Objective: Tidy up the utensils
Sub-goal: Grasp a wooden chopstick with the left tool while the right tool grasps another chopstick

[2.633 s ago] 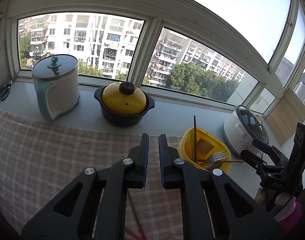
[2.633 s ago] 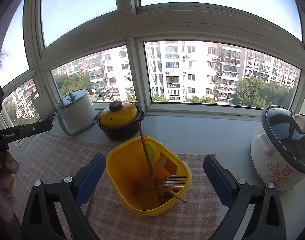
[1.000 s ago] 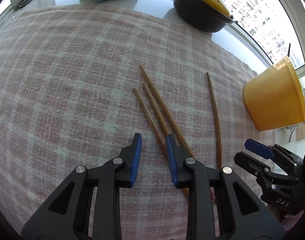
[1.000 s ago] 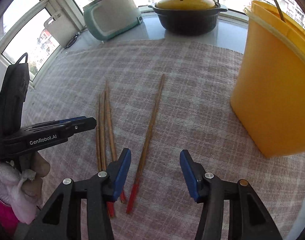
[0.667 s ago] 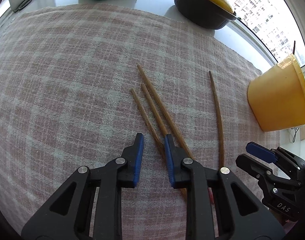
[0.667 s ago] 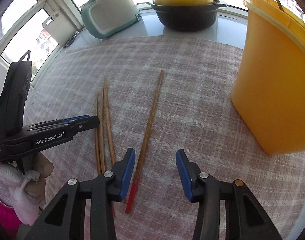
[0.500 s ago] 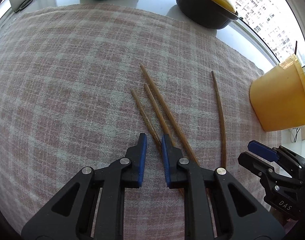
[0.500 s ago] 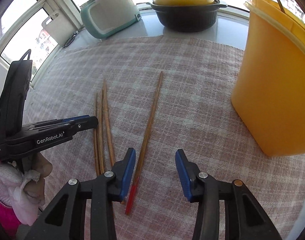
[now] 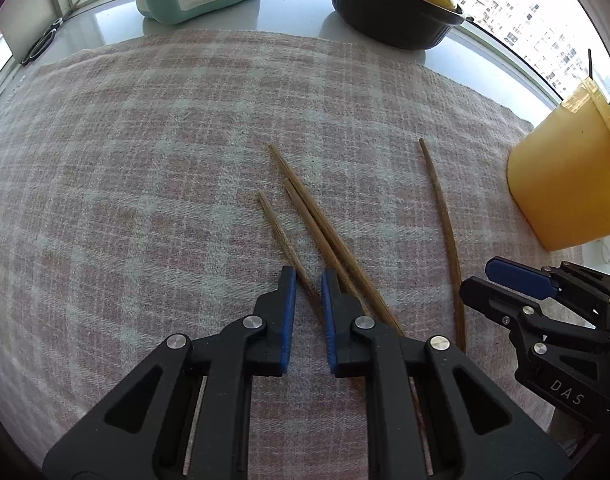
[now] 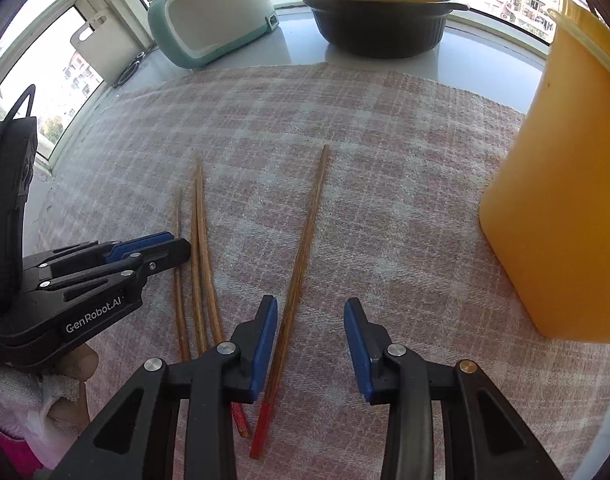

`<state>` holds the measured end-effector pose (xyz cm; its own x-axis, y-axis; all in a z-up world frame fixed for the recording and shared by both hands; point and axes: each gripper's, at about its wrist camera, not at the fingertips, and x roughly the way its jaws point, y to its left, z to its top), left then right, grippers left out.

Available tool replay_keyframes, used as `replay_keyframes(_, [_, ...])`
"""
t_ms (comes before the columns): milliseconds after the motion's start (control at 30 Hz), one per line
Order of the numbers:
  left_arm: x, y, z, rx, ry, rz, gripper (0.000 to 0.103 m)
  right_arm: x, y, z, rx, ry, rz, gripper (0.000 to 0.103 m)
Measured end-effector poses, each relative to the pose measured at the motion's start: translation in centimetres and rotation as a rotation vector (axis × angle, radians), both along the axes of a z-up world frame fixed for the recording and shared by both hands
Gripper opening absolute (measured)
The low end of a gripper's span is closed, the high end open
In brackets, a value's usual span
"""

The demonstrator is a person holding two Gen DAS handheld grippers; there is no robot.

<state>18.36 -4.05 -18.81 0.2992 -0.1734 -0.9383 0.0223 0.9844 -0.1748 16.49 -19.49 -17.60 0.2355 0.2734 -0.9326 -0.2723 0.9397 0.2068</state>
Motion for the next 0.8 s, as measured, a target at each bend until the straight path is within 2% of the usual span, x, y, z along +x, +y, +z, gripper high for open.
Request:
replay_keyframes(233, [-0.5, 1.2, 0.2, 0.015, -0.009, -0.041, 0.005, 0.4, 2.5, -0.7, -0.101, -0.007, 0.063, 0.031])
replay_keyframes(333, [-0.8, 1.5, 0.3, 0.031, -0.015, -0.077, 0.004, 0.4, 3.2, -0.8, -0.171, -0.021, 0.099, 0.021])
replay_keyframes(400, [-1.0, 1.5, 0.4, 0.04, -0.018, -0.101, 0.004, 0.5, 3.1, -0.8, -0.192, -0.017, 0.113, 0.009])
replay_keyframes(500, [-1.0, 1.5, 0.5, 0.043, -0.018, -0.108, 0.004, 0.9, 2.6, -0.7, -0.188, 0.004, 0.12, 0.007])
replay_keyframes(633, [-1.0, 1.7, 0.4, 0.031, -0.001, -0.098, 0.006, 1.4, 2.7, -0.7, -0.188, 0.025, 0.147, 0.008])
replay_keyframes(700, [-0.9, 1.6, 0.5, 0.018, 0.001, -0.088, 0.011, 1.8, 2.8, -0.7, -0.166, 0.04, 0.141, 0.02])
replay_keyframes(800, [-0.9, 1.3, 0.5, 0.024, -0.011, -0.084, 0.01, 2.3, 3.4, -0.8, -0.184, 0.032, 0.137, 0.02])
